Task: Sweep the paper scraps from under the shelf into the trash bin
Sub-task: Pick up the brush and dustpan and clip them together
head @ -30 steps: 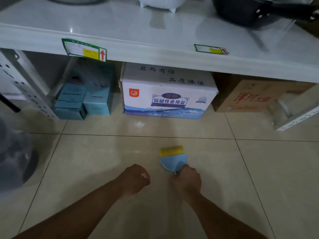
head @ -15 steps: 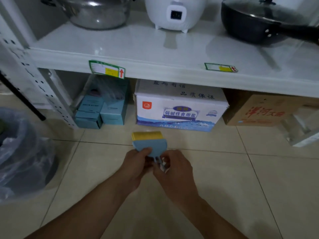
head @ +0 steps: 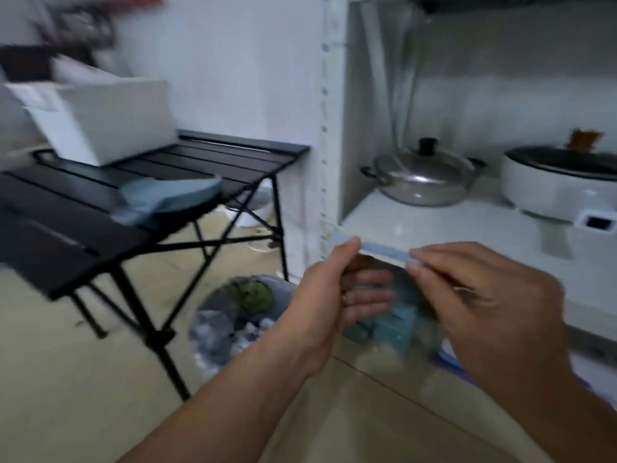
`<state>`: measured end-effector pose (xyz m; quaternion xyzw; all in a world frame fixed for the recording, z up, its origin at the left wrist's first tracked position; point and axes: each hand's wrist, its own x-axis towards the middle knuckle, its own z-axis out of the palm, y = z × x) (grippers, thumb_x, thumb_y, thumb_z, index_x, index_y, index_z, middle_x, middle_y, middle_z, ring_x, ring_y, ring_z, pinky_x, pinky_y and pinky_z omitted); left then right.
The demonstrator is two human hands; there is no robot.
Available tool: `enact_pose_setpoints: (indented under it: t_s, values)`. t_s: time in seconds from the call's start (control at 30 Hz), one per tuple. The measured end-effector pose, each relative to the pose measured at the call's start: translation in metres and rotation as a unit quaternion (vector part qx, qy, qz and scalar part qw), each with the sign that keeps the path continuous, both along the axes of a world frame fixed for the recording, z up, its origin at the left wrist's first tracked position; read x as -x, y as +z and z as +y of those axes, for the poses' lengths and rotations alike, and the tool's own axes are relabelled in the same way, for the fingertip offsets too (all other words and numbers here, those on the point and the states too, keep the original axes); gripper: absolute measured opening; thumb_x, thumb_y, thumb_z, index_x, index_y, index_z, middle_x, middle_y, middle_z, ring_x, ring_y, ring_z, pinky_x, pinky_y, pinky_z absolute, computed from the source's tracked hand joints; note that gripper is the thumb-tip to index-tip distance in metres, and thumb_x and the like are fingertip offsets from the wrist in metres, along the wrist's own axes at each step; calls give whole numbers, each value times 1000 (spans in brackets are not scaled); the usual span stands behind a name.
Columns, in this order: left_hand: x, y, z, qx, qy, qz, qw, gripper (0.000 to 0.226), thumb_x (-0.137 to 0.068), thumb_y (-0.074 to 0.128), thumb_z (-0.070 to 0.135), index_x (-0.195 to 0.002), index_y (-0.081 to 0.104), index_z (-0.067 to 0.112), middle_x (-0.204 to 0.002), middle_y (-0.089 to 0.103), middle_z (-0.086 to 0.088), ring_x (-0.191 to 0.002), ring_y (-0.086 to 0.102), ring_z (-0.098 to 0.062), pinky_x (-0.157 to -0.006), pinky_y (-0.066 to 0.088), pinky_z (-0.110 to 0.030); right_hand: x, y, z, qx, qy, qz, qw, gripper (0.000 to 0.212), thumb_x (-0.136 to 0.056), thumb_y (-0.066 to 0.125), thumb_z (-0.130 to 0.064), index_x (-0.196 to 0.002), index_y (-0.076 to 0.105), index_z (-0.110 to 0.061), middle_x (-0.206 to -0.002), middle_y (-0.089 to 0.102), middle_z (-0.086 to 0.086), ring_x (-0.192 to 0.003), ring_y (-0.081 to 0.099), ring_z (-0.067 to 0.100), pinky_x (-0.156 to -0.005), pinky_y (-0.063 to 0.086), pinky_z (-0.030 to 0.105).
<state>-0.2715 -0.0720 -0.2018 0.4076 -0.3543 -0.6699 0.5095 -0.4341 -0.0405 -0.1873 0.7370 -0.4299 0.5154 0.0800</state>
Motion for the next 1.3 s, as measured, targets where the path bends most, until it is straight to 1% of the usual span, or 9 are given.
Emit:
enact_pose_setpoints:
  t_s: [0.07,0.2,0.33,0.5,0.63,0.8,0.93,1.2,1.3]
  values:
    - [-38,14,5,11,71,15,997,46,-95,50,39,-118,59,0,-101,73,-16,-82,68,-26,-75,59,-35,-26,26,-8,16,35,-12,999,15,-88,69,-20,-92,79,-10,-88,74,-3,-74,66,7,-74,53,25]
    - [-107,38,22,32,209,82,974,37,-95,49,27,-117,61,0,-112,72,-20,-91,72,-30,-81,59,-38,-78,64,-25,28,86,-21,996,16,-89,70,-23,-99,79,-13,-88,73,-6,-75,65,6,-73,52,18]
    - [-146,58,40,49,260,163,951,37,-96,46,23,-123,54,-1,-112,71,-24,-103,70,-35,-93,54,-43,-130,95,-47,59,134,-13,989,13,-89,71,-21,-96,80,-14,-83,75,-4,-70,65,6,-71,53,20]
    - [-168,66,41,26,298,239,924,50,-97,46,28,-136,40,-3,-112,69,-29,-99,71,-39,-89,55,-45,-196,114,-76,54,170,78,981,21,-90,65,-24,-80,77,-11,-71,73,6,-66,66,21,-64,53,39]
    - [-182,65,36,6,319,242,916,47,-99,44,32,-132,46,-1,-114,68,-27,-97,72,-37,-86,57,-43,-242,112,-98,3,178,152,972,29,-90,59,-30,-74,72,-10,-66,68,6,-64,62,25,-64,51,40]
    - [-188,65,28,7,316,230,920,42,-101,40,35,-122,57,2,-115,69,-22,-98,73,-33,-88,57,-43,-277,102,-115,-73,133,259,954,36,-91,58,-29,-56,56,-23,-55,53,-1,-62,52,20,-60,40,32]
    - [-185,62,22,12,294,234,927,41,-101,40,34,-121,59,4,-111,72,-20,-97,73,-31,-87,57,-43,-283,99,-117,-125,149,262,945,16,-86,65,-32,-85,78,-22,-73,72,-1,-73,64,17,-70,54,35]
    - [-182,55,18,38,269,255,928,42,-101,39,33,-126,59,6,-112,73,-17,-105,71,-28,-99,51,-45,-273,93,-108,-174,212,310,910,17,-85,69,-31,-98,79,-28,-93,75,-5,-88,66,10,-81,54,33]
    - [-183,54,18,56,264,257,928,42,-102,38,33,-126,59,6,-114,73,-16,-107,70,-27,-100,50,-44,-270,93,-110,-186,224,307,906,15,-86,68,-30,-95,80,-28,-91,75,-9,-85,66,5,-81,54,31]
